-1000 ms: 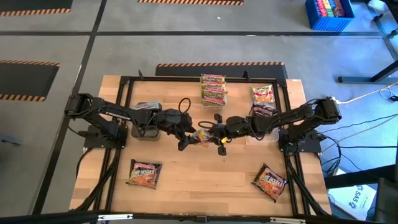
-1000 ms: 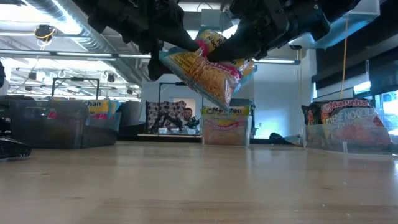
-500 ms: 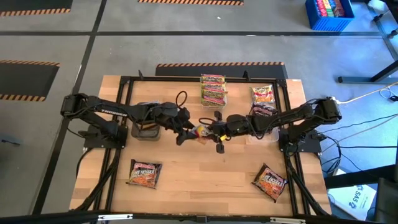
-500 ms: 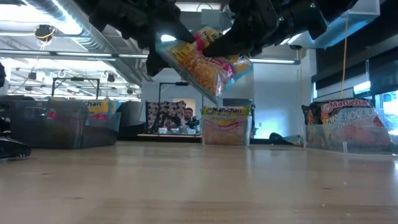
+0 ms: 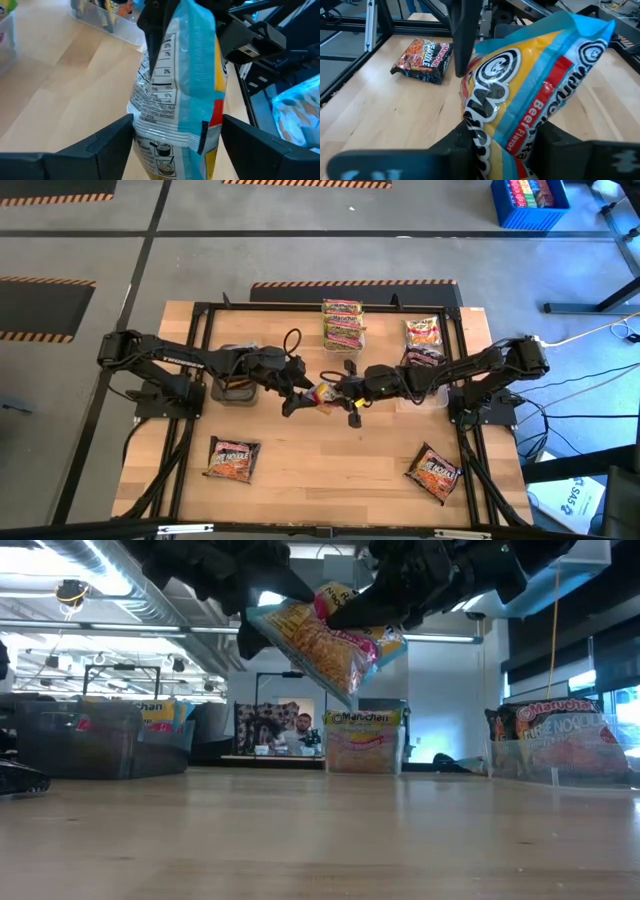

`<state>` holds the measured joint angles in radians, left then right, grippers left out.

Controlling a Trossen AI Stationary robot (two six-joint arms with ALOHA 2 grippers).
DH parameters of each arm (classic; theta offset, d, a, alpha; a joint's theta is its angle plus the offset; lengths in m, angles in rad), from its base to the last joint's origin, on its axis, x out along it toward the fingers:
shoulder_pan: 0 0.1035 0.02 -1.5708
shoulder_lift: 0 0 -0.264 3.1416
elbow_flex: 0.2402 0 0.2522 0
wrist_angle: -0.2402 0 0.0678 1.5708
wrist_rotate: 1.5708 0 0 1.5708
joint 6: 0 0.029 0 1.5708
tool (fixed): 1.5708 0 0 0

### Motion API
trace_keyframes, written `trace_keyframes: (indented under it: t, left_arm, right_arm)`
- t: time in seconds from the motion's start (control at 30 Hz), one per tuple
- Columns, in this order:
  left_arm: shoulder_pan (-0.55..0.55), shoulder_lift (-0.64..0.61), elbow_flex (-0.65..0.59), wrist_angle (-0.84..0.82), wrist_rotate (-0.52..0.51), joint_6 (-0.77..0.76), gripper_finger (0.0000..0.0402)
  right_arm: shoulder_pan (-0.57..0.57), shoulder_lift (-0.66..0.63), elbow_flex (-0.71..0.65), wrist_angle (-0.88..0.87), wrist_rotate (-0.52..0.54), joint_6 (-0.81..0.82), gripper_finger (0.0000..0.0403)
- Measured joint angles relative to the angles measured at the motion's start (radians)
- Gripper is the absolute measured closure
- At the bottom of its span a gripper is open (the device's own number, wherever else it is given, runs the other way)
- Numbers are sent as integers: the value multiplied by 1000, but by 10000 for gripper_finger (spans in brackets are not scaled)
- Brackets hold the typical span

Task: Sort Maruchan noodles
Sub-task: Put the bottom blue noodle pack into the black bin

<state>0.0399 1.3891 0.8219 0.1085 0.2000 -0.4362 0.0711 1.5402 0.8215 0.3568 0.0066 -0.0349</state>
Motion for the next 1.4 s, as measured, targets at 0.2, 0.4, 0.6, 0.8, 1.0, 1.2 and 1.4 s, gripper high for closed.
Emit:
trace_keyframes:
  t: [0.2,0.4,0.6,0.8,1.0,1.2,1.4]
  left_arm:
    - [-1,0,0,0,-31,25,87]
    - [-1,-3,0,12,-37,-19,89]
    - [0,-3,0,7,-109,-43,81]
    - [3,-3,0,7,-80,-42,76]
    - [0,-3,0,5,-111,-29,74]
    - [0,-4,1,-3,-104,-2,43]
    - [0,-5,1,-59,-48,0,11]
  right_arm:
    - [0,0,0,8,2,0,306]
    - [0,0,0,14,2,0,306]
    - [0,1,-1,17,3,2,306]
    - [0,1,-1,13,12,3,306]
    - [-8,1,-1,11,11,3,306]
    - [-8,1,-1,16,1,3,306]
    - [-8,1,-2,30,1,3,306]
